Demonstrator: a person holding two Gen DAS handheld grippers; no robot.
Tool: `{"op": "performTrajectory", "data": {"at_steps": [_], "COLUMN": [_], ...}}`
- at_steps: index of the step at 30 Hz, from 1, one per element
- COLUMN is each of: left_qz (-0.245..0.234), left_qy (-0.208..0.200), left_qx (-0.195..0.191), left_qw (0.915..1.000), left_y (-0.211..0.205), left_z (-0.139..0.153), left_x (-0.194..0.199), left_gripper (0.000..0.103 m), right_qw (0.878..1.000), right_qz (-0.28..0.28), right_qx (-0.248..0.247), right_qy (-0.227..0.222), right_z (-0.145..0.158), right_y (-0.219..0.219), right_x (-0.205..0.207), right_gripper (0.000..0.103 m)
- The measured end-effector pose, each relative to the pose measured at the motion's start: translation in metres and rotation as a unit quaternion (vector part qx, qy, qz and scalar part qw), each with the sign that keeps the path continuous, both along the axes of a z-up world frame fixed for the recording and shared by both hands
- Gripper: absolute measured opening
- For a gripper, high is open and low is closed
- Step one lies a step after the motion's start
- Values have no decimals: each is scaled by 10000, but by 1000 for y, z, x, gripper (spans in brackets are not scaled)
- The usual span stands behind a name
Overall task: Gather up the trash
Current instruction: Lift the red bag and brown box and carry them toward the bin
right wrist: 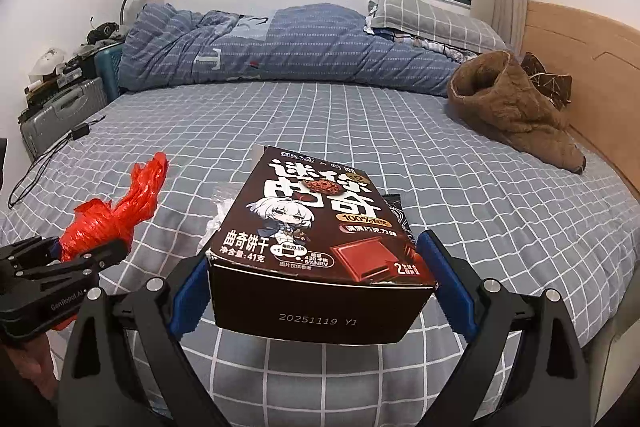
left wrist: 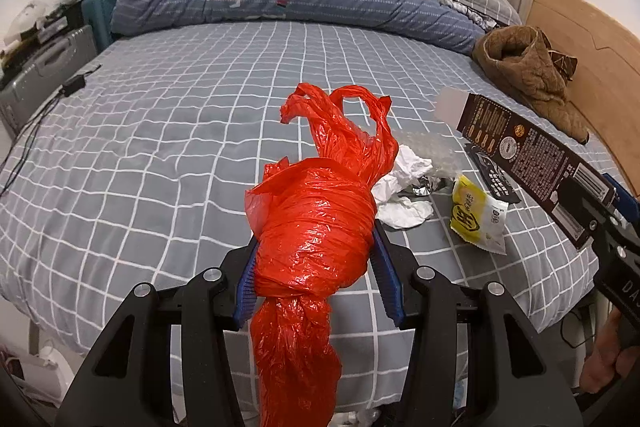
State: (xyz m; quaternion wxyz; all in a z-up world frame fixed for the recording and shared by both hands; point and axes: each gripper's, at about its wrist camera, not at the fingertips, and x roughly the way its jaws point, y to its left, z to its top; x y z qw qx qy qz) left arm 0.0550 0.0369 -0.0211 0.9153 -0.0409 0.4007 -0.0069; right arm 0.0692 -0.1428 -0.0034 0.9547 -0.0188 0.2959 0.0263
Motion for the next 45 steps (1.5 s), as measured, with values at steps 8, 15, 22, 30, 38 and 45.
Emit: {"op": "performTrajectory", "data": {"at_steps": [8, 15, 22, 30, 38, 45], "left_qz": [25, 77, 110, 250, 270, 213], "left_qy": [-36, -58, -101, -132, -88, -157], "left_qx": [-108, -50, -79, 21, -81, -81], "left_qw": [9999, 9999, 9999, 9996, 9996, 9996], "left_y": [-3, -4, -1, -2, -5, -15], "left_z": [8, 14, 21, 27, 32, 45], "left_x": [-20, -44, -70, -102, -131, -166], "left_gripper": [49, 49, 49, 49, 49, 49], "right_qw": [10000, 9999, 9998, 9996, 9995, 9994], "right_qz": [-1, 18, 56, 159, 238, 281], "right_qx": [44, 51, 131, 88, 98, 83], "right_qy": [-61, -102, -146, -208, -196, -169], "right_z": [9, 17, 26, 34, 44, 54], "right_y": [-4, -7, -9, -10, -7, -4], "right_x": [-22, -42, -66, -100, -132, -169], "right_gripper": [90, 90, 90, 90, 90, 90]}}
